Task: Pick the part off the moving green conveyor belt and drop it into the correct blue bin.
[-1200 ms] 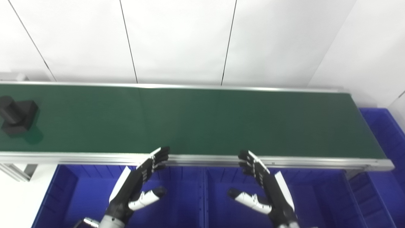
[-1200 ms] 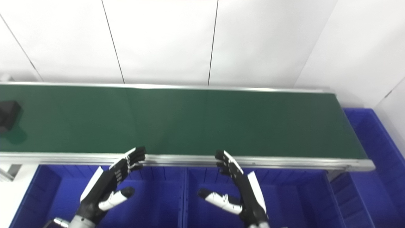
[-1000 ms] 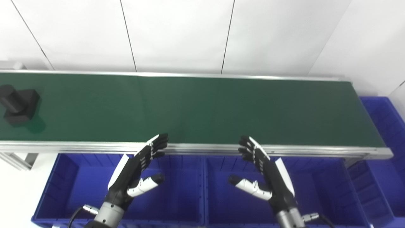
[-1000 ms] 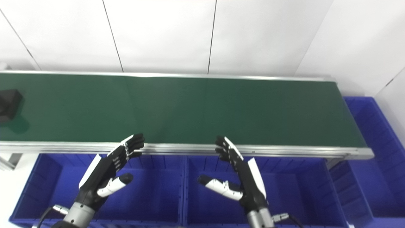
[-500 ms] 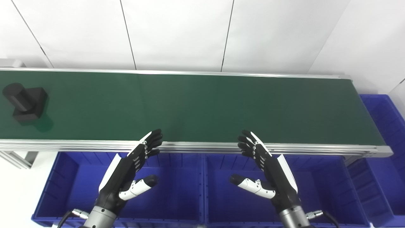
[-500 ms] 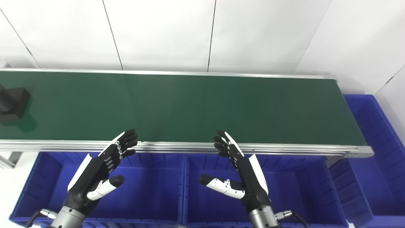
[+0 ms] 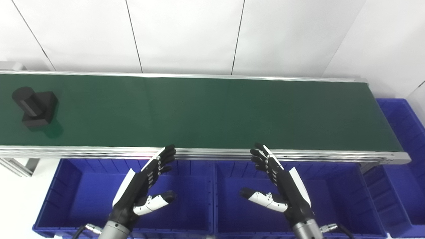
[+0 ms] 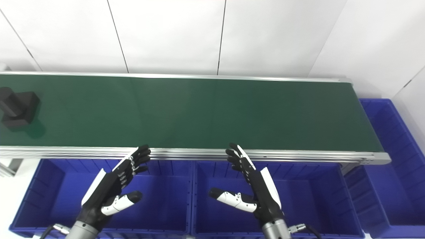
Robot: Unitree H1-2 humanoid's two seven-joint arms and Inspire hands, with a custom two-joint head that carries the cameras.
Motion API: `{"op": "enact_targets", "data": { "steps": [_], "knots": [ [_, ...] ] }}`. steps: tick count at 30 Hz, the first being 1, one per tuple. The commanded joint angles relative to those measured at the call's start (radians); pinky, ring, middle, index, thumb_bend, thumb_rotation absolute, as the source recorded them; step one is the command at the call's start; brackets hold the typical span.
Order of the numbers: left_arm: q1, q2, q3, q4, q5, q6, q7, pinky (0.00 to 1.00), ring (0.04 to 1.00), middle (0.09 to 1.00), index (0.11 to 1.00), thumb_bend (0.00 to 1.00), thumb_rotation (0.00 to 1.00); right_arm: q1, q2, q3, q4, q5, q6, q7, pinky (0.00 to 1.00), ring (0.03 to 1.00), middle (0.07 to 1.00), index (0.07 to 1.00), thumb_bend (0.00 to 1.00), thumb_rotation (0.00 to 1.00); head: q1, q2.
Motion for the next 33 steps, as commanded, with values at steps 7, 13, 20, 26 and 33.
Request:
{"op": "enact_targets", "data": {
  "steps": [7,13,20,26,33],
  "knots": [
    [-0.041,-0.011,-0.007,0.038,0.026,-0.098,0.015,0.85,0.9,0.914,0.921,0.86,0.67,-0.013,-0.007,0.008,0.003,-0.04,-0.01,-0.009,0.8,0.868,0.895,0.944,0.82,0.51,0.028,0.006],
    [-0.04,-0.012,-0.007,0.041,0.03,-0.096,0.015,0.85,0.902,0.918,0.921,0.87,0.65,-0.011,-0.005,0.012,-0.003,-0.041,-0.006,-0.006,0.79,0.864,0.893,0.944,0.81,0.48,0.047,0.007],
    [-0.038,-0.039,-0.029,0.078,0.068,-0.135,0.035,0.83,0.895,0.919,0.921,0.87,0.66,0.001,-0.039,-0.007,0.004,-0.024,-0.014,0.003,0.77,0.873,0.899,0.949,0.81,0.47,0.188,-0.029],
    [-0.033,-0.063,-0.041,0.085,0.087,-0.124,0.052,0.86,0.906,0.925,0.922,0.9,0.65,0.0,-0.058,-0.022,0.014,0.006,-0.035,0.007,0.8,0.863,0.886,0.95,0.82,0.45,0.203,-0.041],
    [-0.018,-0.091,-0.064,0.126,0.096,-0.165,0.068,0.88,0.919,0.941,0.929,0.9,0.63,0.018,-0.088,-0.036,0.032,0.037,-0.053,0.015,0.82,0.873,0.897,0.955,0.82,0.41,0.339,-0.147]
  ]
}}
